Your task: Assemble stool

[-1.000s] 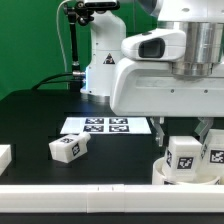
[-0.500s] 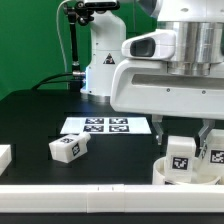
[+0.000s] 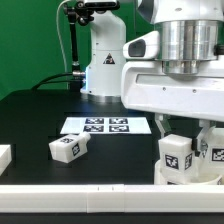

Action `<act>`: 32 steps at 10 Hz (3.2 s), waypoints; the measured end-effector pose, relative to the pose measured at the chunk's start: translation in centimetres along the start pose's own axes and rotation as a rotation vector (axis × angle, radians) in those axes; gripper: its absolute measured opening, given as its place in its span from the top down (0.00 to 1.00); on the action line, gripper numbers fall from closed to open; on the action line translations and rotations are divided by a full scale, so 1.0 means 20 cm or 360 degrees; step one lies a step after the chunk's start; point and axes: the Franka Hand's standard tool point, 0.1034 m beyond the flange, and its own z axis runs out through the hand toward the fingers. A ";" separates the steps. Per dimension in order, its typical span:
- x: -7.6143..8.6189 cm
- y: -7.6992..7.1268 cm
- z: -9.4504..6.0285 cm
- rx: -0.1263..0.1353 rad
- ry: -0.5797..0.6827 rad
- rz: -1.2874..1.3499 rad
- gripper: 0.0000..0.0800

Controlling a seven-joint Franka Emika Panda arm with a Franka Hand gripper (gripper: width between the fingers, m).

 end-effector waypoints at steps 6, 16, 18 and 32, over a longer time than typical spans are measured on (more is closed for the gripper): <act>0.00 0.03 0.01 -0.0016 -0.0039 0.0368 0.27; 0.28 0.33 -0.16 -0.0031 -0.0029 -0.0074 0.19; 0.24 0.35 -0.12 -0.0053 -0.0043 -0.0141 0.19; 0.48 1.02 0.06 -0.0192 -0.0568 -0.0487 0.19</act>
Offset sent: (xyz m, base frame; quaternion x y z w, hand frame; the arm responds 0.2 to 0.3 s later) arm 0.0000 0.0000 0.0000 0.0000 0.0000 0.1938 0.9810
